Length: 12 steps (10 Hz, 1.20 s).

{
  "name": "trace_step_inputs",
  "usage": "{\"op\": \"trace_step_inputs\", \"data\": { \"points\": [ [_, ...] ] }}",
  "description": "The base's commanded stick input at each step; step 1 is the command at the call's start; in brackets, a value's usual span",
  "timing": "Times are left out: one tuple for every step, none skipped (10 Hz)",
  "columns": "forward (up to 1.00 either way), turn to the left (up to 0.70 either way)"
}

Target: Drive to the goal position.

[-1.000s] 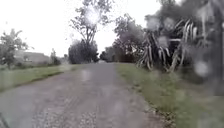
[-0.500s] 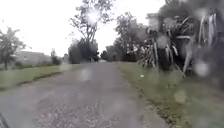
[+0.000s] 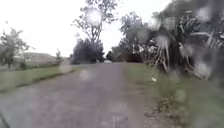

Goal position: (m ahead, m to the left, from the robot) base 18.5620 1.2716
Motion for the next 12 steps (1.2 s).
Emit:
{"op": "trace_step_inputs", "data": {
  "points": [
    [1.0, 0.0],
    [1.0, 0.0],
    [1.0, 0.0],
    [1.0, 0.0],
    [1.0, 0.0],
    [1.0, 0.0],
    [1.0, 0.0],
    [1.0, 0.0],
    [1.0, 0.0],
    [1.0, 0.0],
    [1.0, 0.0],
    [1.0, 0.0]
  ]
}}
